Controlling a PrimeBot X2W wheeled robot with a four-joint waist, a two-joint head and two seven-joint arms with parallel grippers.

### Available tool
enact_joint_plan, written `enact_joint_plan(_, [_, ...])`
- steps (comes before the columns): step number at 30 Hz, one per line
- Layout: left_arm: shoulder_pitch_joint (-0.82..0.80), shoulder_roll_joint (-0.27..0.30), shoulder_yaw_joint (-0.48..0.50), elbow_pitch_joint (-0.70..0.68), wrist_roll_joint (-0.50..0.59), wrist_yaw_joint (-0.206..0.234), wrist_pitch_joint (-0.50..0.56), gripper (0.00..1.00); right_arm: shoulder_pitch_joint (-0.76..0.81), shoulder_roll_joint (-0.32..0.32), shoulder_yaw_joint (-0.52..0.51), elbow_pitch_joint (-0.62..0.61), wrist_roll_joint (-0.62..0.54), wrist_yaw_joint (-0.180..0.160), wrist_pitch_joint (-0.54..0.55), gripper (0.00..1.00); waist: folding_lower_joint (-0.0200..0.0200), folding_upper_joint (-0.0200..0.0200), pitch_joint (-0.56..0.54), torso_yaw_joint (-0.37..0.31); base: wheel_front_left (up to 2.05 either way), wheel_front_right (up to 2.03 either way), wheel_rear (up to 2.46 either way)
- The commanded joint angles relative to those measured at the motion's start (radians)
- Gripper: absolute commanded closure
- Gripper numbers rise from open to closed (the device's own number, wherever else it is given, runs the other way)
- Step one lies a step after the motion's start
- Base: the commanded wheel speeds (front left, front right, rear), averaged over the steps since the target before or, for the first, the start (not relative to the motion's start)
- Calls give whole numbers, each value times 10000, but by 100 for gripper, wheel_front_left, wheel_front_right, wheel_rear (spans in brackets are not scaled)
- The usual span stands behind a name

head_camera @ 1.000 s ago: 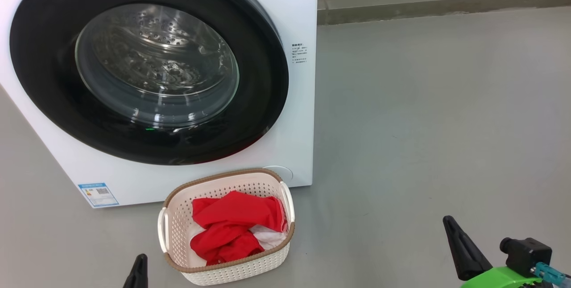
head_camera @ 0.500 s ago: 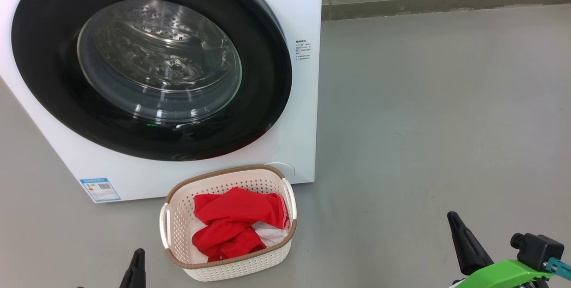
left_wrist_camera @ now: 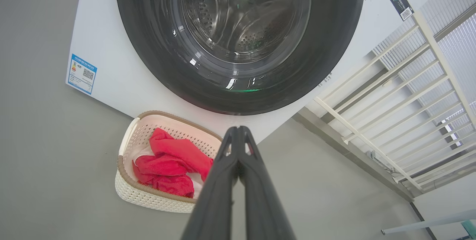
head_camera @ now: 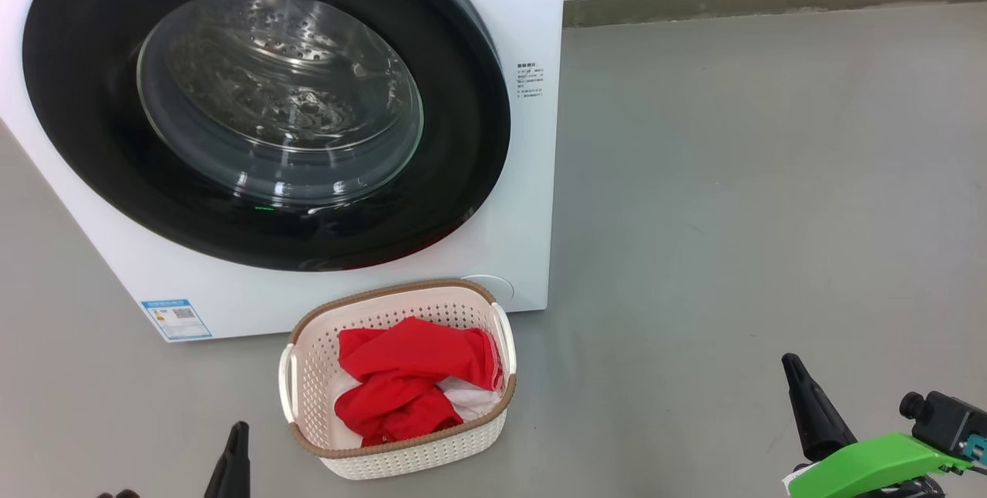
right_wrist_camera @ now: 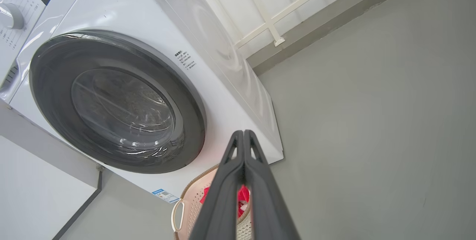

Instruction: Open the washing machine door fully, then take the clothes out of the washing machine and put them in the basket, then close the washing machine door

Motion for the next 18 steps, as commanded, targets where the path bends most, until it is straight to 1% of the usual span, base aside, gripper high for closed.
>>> enact_joint_plan(1, [-458,91,193,-258,-236,-30,78,100,-478,-86,-54,-289,284,-5,59,100,-1,0,9,9,0,0,0])
enact_joint_plan(18, [-693,93,270,-265,-2109,-39,568,100,-651,26,-323,-362,2043,-6,565,100,-1,0,142,129,0,0,0])
